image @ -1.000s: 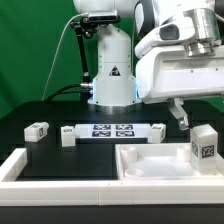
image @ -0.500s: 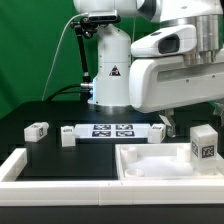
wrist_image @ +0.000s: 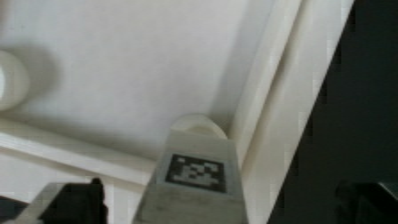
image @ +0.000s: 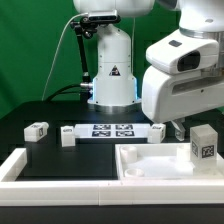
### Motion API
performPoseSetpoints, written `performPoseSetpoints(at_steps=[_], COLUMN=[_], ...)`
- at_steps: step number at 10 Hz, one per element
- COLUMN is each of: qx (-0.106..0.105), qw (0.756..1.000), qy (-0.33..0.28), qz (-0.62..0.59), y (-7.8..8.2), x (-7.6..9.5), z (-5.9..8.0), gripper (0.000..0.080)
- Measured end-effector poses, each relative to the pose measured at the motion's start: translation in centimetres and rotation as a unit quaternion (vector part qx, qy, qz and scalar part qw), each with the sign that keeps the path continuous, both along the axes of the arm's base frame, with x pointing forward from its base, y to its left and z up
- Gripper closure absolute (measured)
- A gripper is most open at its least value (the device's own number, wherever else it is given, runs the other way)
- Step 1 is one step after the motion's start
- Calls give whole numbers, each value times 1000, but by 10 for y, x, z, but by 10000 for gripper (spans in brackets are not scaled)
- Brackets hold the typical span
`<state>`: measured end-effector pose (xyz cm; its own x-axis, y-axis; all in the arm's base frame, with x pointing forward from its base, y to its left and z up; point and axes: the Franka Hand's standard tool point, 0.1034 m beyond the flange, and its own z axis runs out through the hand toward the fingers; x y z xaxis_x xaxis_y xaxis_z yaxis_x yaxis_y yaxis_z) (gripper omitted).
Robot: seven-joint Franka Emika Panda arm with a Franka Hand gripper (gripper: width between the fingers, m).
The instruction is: Assemble one leg
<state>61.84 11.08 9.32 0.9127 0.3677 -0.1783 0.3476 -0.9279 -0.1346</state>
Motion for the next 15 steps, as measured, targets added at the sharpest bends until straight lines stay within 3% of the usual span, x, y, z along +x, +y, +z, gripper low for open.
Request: performPoseSetpoints(at_steps=[3, 7, 10, 12, 13, 15], qx=[0, 2, 2, 2, 2, 1], qw=[1000, 1000, 1000, 1000, 1000, 1000], qy=[0, -6, -4, -4, -4, -4], qz=[-1, -6, -5, -5, -5, -7], y=[0, -8, -4, -4, -4, -4], x=[0, 7, 6, 6, 6, 6], z=[-1, -13, -15, -15, -15, -15], gripper=[150, 150, 150, 424, 509, 509])
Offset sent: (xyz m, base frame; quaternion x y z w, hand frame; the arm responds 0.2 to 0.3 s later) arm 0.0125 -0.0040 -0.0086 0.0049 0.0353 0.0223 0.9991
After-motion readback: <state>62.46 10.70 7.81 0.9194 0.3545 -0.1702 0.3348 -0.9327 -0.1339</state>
